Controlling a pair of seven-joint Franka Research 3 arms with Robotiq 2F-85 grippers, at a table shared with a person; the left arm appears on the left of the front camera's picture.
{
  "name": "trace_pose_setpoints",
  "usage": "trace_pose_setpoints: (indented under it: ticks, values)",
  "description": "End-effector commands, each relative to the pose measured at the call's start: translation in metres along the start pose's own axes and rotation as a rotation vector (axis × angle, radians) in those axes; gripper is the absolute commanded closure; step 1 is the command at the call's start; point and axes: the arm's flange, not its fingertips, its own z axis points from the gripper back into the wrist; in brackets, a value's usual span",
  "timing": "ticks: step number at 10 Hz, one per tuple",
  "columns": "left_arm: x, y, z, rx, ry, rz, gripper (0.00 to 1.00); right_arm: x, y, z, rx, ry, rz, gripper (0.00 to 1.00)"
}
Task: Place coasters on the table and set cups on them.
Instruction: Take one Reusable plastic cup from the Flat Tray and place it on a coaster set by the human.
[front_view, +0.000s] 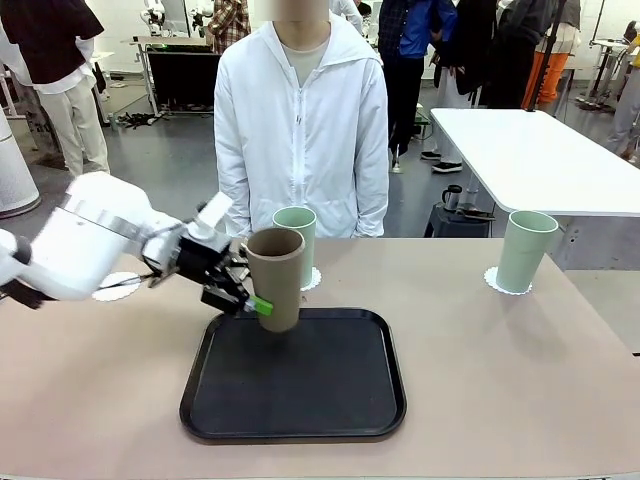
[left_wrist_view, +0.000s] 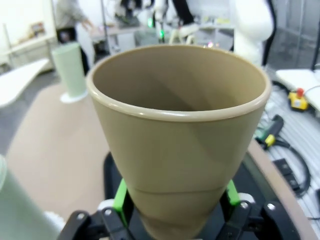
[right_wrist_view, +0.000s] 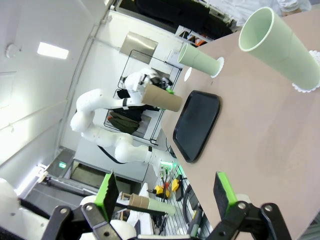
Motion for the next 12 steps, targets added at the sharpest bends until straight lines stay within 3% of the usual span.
trace_pose_setpoints:
  ticks: [1, 3, 5, 7, 8, 10, 12]
  values:
    - [0.037, -0.021, 0.029, 0.033, -0.001, -0.004, 0.31, -0.001, 0.000, -0.001, -0.002, 0.001, -0.003, 0.00]
    - [0.056, -0.024, 0.042, 0.071, 0.006, 0.004, 0.31, -0.001, 0.000, -0.001, -0.002, 0.001, -0.003, 0.00]
    - [0.053, -0.029, 0.044, 0.103, -0.012, -0.006, 0.31, -0.001, 0.000, -0.001, -0.002, 0.001, -0.003, 0.00]
    - [0.063, -0.021, 0.047, 0.081, 0.003, -0.014, 0.31, -0.001, 0.000, -0.001, -0.002, 0.001, -0.003, 0.00]
    - [0.059, -0.023, 0.047, 0.085, 0.001, -0.006, 0.17, -0.001, 0.000, -0.001, -0.002, 0.001, -0.003, 0.00]
    - [0.031, 0.002, 0.100, 0.165, 0.047, -0.011, 0.17, -0.001, 0.000, -0.001, -0.002, 0.001, -0.003, 0.00]
    - [0.002, 0.017, 0.159, 0.270, 0.045, 0.064, 0.17, -0.001, 0.000, -0.001, -0.002, 0.001, -0.003, 0.00]
